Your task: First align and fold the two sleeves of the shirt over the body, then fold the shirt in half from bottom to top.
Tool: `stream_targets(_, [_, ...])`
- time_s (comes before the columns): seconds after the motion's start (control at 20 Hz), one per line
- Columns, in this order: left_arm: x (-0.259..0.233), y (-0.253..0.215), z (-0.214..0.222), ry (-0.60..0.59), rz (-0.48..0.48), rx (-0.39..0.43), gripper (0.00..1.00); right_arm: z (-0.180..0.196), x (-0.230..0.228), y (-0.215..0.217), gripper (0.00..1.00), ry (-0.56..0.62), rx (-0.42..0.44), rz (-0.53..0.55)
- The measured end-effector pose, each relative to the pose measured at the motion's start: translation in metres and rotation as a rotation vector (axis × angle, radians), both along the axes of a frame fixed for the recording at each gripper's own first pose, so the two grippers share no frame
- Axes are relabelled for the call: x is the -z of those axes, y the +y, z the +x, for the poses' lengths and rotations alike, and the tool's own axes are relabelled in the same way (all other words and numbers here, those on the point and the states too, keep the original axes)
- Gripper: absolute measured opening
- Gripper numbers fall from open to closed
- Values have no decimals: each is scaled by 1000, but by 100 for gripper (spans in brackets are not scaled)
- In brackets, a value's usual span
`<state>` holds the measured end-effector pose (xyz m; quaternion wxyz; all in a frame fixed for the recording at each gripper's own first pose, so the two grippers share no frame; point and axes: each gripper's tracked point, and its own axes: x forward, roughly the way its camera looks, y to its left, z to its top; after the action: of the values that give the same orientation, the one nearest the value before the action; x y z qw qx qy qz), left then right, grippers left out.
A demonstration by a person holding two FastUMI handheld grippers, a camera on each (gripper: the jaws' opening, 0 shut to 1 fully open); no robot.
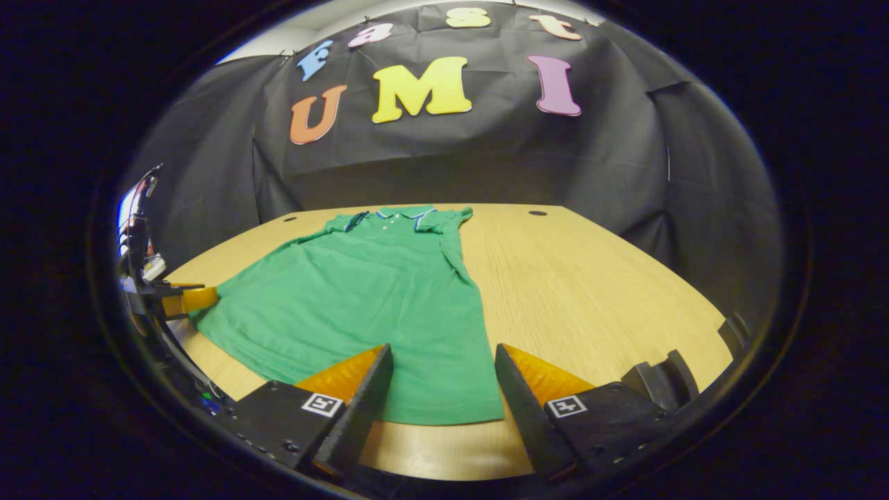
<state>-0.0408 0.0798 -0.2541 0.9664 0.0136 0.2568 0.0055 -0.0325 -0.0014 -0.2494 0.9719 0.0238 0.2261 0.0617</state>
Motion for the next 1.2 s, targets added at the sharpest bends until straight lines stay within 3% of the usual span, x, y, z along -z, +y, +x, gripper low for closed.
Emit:
stream_targets(0.1, [0, -2, 0, -2, -4, -7, 44, 1, 1, 6, 76, 3, -10, 21])
stream_targets(0.15, [-1, -4, 0, -4, -7, -11, 29, 3, 0, 6, 56, -2, -6, 32])
stream_targets(0.2, [-1, -6, 1, -3, -14, -15, 22, 4, 0, 10, 55, 8, -18, 38])
stream_targets(0.25, [0, -11, 3, 1, -14, -6, 10, 4, 0, 15, 41, 6, -32, 58])
stream_targets(0.35, [-2, -21, 7, 3, -33, 19, 7, 8, -1, 17, 7, 17, -33, 78])
stream_targets(0.4, [-5, -23, 9, 0, -40, 20, 7, 9, -1, 19, 1, 24, -50, 61])
stream_targets(0.55, [-19, -22, 23, -29, -38, 18, 6, 15, -25, 17, 0, -47, -93, 7])
stream_targets(0.85, [-71, -32, 63, -123, -61, 44, 6, 52, -83, 16, 0, -178, -100, -59])
stream_targets(1.2, [-129, -28, 141, -226, -54, 65, 6, 120, -147, 23, 0, -298, -96, -137])
